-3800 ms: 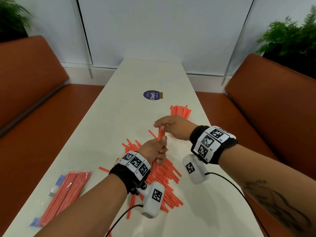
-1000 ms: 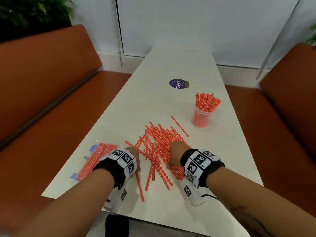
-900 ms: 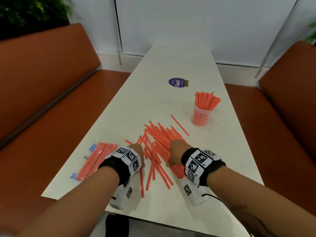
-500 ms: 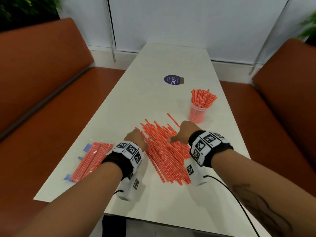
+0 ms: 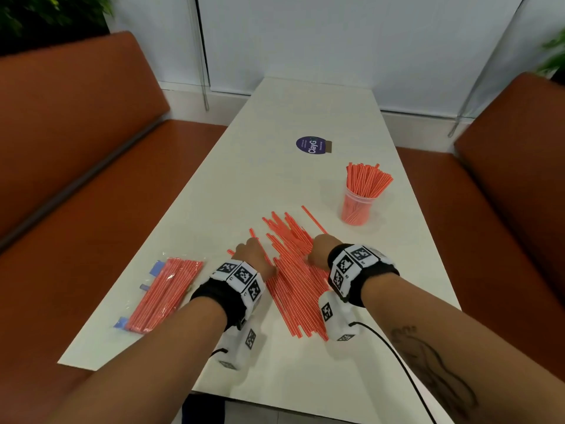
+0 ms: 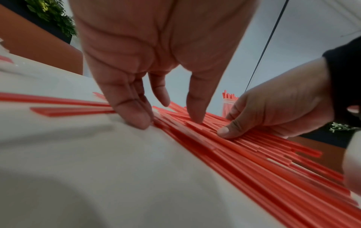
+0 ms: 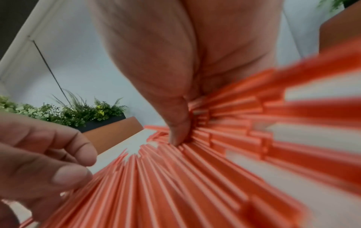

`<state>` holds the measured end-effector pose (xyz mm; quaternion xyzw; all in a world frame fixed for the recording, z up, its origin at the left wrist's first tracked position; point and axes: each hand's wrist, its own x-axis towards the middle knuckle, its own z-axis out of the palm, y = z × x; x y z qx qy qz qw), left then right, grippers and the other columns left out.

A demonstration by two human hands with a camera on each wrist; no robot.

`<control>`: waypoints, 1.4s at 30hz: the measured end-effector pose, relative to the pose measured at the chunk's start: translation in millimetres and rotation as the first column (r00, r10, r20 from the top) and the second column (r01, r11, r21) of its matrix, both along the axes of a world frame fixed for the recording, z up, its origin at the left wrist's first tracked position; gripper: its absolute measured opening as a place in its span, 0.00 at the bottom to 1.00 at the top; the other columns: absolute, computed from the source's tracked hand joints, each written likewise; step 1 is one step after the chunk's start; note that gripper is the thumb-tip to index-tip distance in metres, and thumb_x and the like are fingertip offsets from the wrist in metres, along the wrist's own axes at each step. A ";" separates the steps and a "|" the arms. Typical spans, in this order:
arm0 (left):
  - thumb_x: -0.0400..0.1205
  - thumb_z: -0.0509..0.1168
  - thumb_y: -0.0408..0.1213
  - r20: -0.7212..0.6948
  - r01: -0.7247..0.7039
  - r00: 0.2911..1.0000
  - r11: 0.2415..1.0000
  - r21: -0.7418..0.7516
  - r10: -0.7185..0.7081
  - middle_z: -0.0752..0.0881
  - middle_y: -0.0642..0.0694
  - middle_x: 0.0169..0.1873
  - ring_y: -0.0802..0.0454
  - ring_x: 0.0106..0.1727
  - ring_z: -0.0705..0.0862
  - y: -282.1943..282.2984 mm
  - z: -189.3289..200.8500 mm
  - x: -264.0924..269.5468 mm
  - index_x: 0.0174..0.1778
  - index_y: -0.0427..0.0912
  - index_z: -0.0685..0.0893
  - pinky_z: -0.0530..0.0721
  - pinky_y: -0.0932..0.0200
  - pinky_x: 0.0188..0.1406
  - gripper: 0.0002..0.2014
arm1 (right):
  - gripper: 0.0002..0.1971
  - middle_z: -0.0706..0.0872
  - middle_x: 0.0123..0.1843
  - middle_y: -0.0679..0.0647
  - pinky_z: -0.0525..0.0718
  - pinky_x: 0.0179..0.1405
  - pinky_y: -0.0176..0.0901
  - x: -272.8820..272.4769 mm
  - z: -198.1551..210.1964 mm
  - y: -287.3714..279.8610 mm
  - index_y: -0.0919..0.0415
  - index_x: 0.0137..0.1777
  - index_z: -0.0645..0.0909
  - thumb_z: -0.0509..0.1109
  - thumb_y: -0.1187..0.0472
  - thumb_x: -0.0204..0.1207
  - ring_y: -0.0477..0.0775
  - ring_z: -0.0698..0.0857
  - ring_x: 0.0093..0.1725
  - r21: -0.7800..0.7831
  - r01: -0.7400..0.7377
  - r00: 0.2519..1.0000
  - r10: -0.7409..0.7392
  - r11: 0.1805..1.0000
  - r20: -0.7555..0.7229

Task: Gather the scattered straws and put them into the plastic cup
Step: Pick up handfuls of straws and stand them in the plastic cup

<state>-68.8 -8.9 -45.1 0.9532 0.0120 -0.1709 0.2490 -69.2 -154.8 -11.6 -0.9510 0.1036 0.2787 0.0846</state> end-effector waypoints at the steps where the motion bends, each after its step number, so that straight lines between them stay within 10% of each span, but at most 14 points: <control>1: 0.74 0.72 0.43 0.003 0.004 1.000 1.000 -0.001 -0.004 0.80 0.37 0.60 0.42 0.56 0.83 -0.6 -0.1 0.0 0.62 0.36 0.72 0.75 0.57 0.39 0.26 | 0.19 0.82 0.59 0.64 0.75 0.67 0.47 0.0 -1.9 -2.6 0.70 0.68 0.73 0.56 0.56 0.85 0.60 0.78 0.69 0.013 0.004 1.000 -0.004 1.000 0.006; 5: 0.74 0.71 0.46 0.031 -0.021 0.999 0.999 0.025 0.020 0.78 0.37 0.62 0.41 0.59 0.81 -5.2 5.0 0.0 0.63 0.37 0.73 0.80 0.53 0.50 0.26 | 0.07 0.75 0.51 0.61 0.74 0.36 0.36 -5.2 -5.3 -13.4 0.59 0.45 0.77 0.58 0.65 0.81 0.56 0.76 0.52 0.182 0.059 0.992 -0.078 0.982 0.097; 8: 0.78 0.67 0.43 0.128 -0.023 0.991 0.999 -0.043 0.028 0.78 0.40 0.61 0.41 0.60 0.81 -13.7 15.2 -0.6 0.61 0.38 0.77 0.80 0.50 0.58 0.18 | 0.18 0.74 0.46 0.58 0.69 0.29 0.34 -7.0 -3.7 -19.2 0.54 0.29 0.62 0.57 0.65 0.81 0.53 0.74 0.45 0.268 0.093 0.980 -0.136 0.959 0.146; 13: 0.84 0.57 0.39 0.191 -0.009 0.973 0.853 -0.522 0.128 0.78 0.41 0.65 0.44 0.62 0.80 -36.8 44.1 -0.8 0.70 0.40 0.70 0.78 0.51 0.62 0.18 | 0.06 0.80 0.43 0.58 0.80 0.34 0.47 -17.9 6.0 -23.9 0.60 0.42 0.69 0.57 0.65 0.82 0.58 0.81 0.38 0.579 0.108 0.936 -0.278 0.808 0.214; 19: 0.86 0.53 0.36 0.335 0.174 0.932 0.638 -0.750 0.139 0.71 0.43 0.74 0.47 0.70 0.76 -62.7 84.5 9.7 0.81 0.46 0.57 0.73 0.53 0.71 0.25 | 0.08 0.74 0.30 0.53 0.74 0.22 0.35 -38.1 6.1 -19.7 0.58 0.44 0.65 0.51 0.65 0.85 0.50 0.72 0.24 0.743 -0.063 0.898 -0.287 0.666 0.333; 24: 0.87 0.50 0.35 0.426 0.296 0.901 0.603 -0.740 0.080 0.81 0.49 0.52 0.54 0.44 0.85 -83.7 95.9 6.2 0.61 0.52 0.71 0.77 0.59 0.50 0.10 | 0.08 0.74 0.34 0.51 0.74 0.32 0.37 -37.7 -1.8 -19.3 0.59 0.45 0.66 0.50 0.69 0.83 0.48 0.72 0.31 0.773 -0.138 0.810 -0.379 0.619 0.448; 31: 0.85 0.50 0.30 0.411 0.323 0.912 0.657 -0.681 -0.023 0.83 0.49 0.49 0.48 0.54 0.85 -91.8 78.8 -3.2 0.43 0.52 0.72 0.81 0.50 0.59 0.12 | 0.11 0.74 0.33 0.50 0.72 0.31 0.27 -32.9 -11.4 -23.7 0.54 0.41 0.66 0.56 0.70 0.82 0.41 0.72 0.29 0.799 -0.174 0.736 -0.463 0.575 0.494; 34: 0.85 0.52 0.30 0.391 0.322 0.918 0.687 -0.652 -0.059 0.83 0.47 0.51 0.47 0.58 0.83 -92.0 67.1 -5.9 0.47 0.49 0.73 0.80 0.52 0.58 0.10 | 0.08 0.80 0.47 0.68 0.80 0.47 0.51 -33.7 -14.1 -18.6 0.63 0.59 0.68 0.53 0.69 0.82 0.60 0.76 0.42 0.881 -0.182 0.722 -0.549 0.438 0.422; 38: 0.85 0.51 0.29 0.411 0.345 0.910 0.641 -0.685 -0.051 0.83 0.50 0.50 0.50 0.58 0.83 -92.0 68.9 -11.4 0.57 0.52 0.75 0.80 0.52 0.63 0.14 | 0.15 0.83 0.53 0.50 0.81 0.56 0.34 -36.7 -2.6 -16.8 0.56 0.61 0.73 0.44 0.60 0.88 0.47 0.80 0.57 0.967 -0.194 0.727 -0.638 0.164 0.254; 42: 0.84 0.52 0.26 0.436 0.396 0.894 0.633 -0.665 -0.100 0.84 0.53 0.48 0.52 0.60 0.83 -94.9 75.6 -11.1 0.64 0.51 0.76 0.78 0.57 0.64 0.19 | 0.19 0.82 0.61 0.51 0.73 0.72 0.43 -30.2 -3.4 -20.9 0.55 0.64 0.74 0.44 0.51 0.87 0.49 0.76 0.69 0.990 -0.137 0.670 -0.732 0.042 0.123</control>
